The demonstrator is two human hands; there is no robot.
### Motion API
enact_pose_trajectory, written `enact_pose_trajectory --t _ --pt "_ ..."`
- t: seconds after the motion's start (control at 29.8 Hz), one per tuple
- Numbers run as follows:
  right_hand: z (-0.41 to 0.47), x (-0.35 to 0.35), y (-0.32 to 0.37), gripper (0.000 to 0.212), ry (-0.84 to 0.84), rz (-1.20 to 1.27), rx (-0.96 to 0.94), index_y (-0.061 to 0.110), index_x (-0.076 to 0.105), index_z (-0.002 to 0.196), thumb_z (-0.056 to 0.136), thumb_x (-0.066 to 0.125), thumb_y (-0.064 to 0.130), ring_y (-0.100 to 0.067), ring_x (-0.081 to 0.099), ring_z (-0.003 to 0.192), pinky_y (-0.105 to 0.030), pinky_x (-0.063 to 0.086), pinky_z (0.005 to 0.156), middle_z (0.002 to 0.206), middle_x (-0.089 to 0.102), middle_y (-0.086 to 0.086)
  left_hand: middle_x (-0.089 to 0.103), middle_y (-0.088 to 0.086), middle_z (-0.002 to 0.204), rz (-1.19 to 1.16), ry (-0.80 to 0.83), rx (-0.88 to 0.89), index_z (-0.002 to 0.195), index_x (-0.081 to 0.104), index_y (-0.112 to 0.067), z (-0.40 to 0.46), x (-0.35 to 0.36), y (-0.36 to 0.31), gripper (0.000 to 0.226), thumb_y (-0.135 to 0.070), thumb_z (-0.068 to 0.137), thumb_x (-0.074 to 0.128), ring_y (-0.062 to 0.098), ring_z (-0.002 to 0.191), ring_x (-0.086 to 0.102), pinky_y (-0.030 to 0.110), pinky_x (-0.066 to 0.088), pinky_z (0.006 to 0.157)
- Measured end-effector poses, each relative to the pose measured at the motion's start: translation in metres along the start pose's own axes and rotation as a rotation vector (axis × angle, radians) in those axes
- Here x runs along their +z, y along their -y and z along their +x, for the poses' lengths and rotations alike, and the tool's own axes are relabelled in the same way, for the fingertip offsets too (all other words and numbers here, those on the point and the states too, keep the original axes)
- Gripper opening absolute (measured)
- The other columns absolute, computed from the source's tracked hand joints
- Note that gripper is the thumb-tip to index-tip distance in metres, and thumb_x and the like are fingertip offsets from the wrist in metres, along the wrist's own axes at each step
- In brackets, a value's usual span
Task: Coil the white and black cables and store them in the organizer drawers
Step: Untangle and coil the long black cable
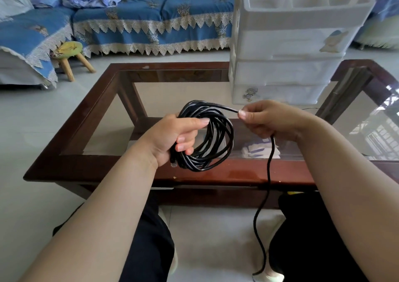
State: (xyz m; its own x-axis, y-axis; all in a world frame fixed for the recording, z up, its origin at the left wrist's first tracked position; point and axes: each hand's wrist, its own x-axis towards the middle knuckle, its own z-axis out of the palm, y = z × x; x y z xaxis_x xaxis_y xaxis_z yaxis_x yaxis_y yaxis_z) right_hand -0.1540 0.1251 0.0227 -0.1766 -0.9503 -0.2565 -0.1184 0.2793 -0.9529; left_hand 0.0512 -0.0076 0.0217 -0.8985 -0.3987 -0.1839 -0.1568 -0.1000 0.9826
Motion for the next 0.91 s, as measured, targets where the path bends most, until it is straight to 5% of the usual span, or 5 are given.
enact_pose_trajectory --t 0.27,0.54,0.7,0.91 --pt "0.010 0.008 -0.012 0.030 -0.189 0.028 -0.160 0.023 0.055 0.066 0.084 0.063 0.045 -0.009 0.026 0.050 -0.018 0.023 0.044 0.059 0.035 0.004 0.025 -0.005 0.034 -0.052 0.017 -0.005 0.041 0.033 -0.018 -0.003 0.003 -0.002 0.055 -0.019 0.091 0.058 0.010 0.032 0.023 0.025 0.031 0.044" --pt "0.026 0.036 -0.020 0.041 -0.415 -0.238 -0.105 0.018 0.046 0.068 0.099 0.037 0.044 -0.011 0.035 0.045 -0.022 0.034 0.042 0.056 0.040 0.005 0.027 -0.012 0.033 -0.626 -0.010 -0.054 0.059 0.041 -0.020 0.001 -0.011 -0.008 0.031 -0.023 0.084 0.058 0.004 0.027 0.026 0.016 0.029 0.038" --pt "0.032 0.060 -0.031 0.039 -0.402 -0.177 -0.027 0.015 0.052 0.078 0.101 0.032 0.039 -0.015 0.040 0.045 -0.029 0.043 0.047 0.056 0.041 0.001 0.029 -0.010 0.034 -0.953 -0.309 0.012 0.060 0.034 -0.022 0.013 -0.017 -0.002 0.038 -0.021 0.093 0.052 0.005 0.030 0.028 0.014 0.033 0.041" --pt "0.029 0.075 -0.039 0.025 -0.354 -0.290 0.044 0.013 0.045 0.108 0.101 0.036 0.036 -0.014 0.049 0.049 -0.022 0.046 0.044 0.070 0.051 -0.003 0.033 -0.011 0.038 -1.174 -0.529 0.103 0.047 0.037 -0.020 0.015 -0.027 -0.004 0.050 -0.018 0.095 0.052 0.004 0.035 0.032 0.016 0.037 0.044"
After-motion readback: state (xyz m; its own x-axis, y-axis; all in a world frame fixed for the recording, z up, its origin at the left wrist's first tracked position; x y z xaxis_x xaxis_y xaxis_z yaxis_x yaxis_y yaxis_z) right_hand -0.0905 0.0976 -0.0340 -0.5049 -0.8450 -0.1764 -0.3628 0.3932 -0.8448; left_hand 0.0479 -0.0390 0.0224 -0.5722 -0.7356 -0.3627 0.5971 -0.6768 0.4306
